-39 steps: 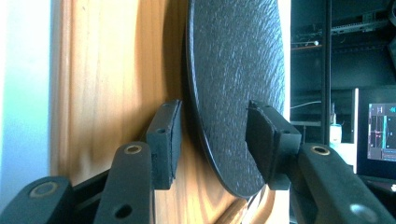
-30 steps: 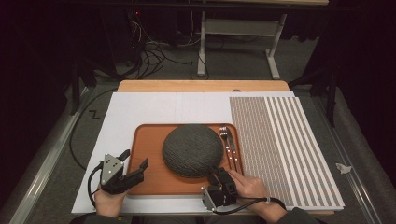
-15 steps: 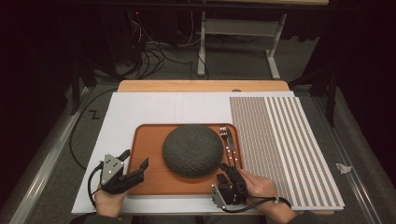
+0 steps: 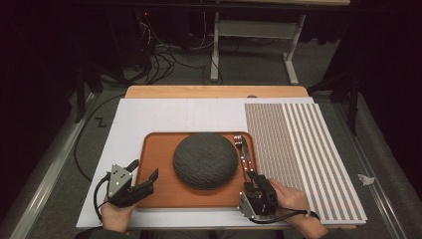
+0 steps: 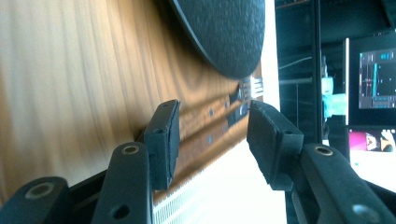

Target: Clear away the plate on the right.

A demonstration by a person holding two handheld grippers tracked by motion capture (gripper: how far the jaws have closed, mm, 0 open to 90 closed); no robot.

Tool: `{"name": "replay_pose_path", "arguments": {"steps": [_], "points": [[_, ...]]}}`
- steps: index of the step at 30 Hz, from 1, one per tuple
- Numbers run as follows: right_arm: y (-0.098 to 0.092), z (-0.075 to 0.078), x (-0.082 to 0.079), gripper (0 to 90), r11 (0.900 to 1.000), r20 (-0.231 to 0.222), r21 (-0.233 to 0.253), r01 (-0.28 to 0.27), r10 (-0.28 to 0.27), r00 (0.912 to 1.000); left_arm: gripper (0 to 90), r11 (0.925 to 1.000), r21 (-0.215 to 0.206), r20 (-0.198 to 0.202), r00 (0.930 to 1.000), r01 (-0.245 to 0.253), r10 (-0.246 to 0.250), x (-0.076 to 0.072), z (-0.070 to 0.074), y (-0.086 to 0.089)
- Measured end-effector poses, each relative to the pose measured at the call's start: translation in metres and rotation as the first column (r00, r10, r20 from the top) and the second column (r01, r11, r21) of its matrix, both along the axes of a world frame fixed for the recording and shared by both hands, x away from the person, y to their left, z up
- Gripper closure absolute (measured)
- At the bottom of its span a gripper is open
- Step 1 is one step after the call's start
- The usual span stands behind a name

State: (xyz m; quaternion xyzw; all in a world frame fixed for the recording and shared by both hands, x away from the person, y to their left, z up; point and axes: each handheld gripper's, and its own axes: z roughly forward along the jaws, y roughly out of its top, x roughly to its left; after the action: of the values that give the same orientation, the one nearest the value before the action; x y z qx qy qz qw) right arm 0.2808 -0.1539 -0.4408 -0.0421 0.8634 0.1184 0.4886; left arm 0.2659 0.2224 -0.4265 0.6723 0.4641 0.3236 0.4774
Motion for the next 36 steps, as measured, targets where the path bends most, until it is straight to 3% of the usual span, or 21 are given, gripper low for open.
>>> {"name": "replay_pose_path", "arguments": {"steps": [11,21,26,28,31,36], "points": [[-0.031,0.004,0.004,52.9,0.996,0.026,0.046,0.077,-0.079,0.9966,27.8,1.0000,-0.001,-0.002,1.0000,-0.001,0.001,0.000,0.000,0.000],[-0.062,0.010,0.010,50.5,0.973,0.003,0.152,0.175,-0.177,0.9841,27.8,1.0000,-0.004,-0.002,1.0000,-0.003,0.003,0.000,0.000,0.000],[-0.078,0.013,0.013,49.5,0.945,-0.051,0.241,0.220,-0.215,0.9754,27.8,1.0000,-0.003,0.002,1.0000,-0.002,0.002,-0.001,0.000,0.000],[-0.086,0.015,0.014,48.9,0.929,-0.069,0.286,0.236,-0.225,0.9719,27.8,1.0000,-0.003,0.003,1.0000,-0.003,0.003,-0.001,0.000,0.001],[-0.098,0.018,0.016,48.3,0.896,-0.104,0.354,0.268,-0.248,0.9633,27.8,1.0000,-0.002,0.002,1.0000,-0.005,0.005,-0.001,0.000,0.001],[-0.119,0.019,0.021,47.4,0.829,-0.173,0.452,0.330,-0.281,0.9440,27.9,1.0000,-0.003,0.002,1.0000,-0.006,0.006,0.000,0.000,0.000]]}}
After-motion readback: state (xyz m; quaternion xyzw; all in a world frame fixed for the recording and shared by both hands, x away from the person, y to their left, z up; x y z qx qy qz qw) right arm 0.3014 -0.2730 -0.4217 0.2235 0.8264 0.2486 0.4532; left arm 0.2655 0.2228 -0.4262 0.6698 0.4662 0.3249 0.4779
